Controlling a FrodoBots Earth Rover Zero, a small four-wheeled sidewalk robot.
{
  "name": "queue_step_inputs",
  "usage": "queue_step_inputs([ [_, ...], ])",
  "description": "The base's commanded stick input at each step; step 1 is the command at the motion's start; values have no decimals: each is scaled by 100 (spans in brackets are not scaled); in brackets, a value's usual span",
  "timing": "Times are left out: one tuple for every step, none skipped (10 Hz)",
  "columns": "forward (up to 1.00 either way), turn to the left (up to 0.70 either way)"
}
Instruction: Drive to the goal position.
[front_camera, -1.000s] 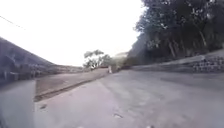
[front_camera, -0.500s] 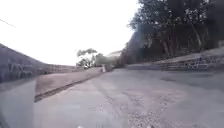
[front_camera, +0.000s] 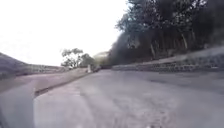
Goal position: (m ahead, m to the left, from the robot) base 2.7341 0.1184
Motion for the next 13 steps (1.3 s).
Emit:
queue_step_inputs([
  [70, 0],
  [70, 0],
  [70, 0],
  [70, 0],
  [70, 0],
  [70, 0],
  [70, 0],
  [70, 0],
  [70, 0],
  [70, 0],
  [70, 0],
  [70, 0],
  [70, 0],
])
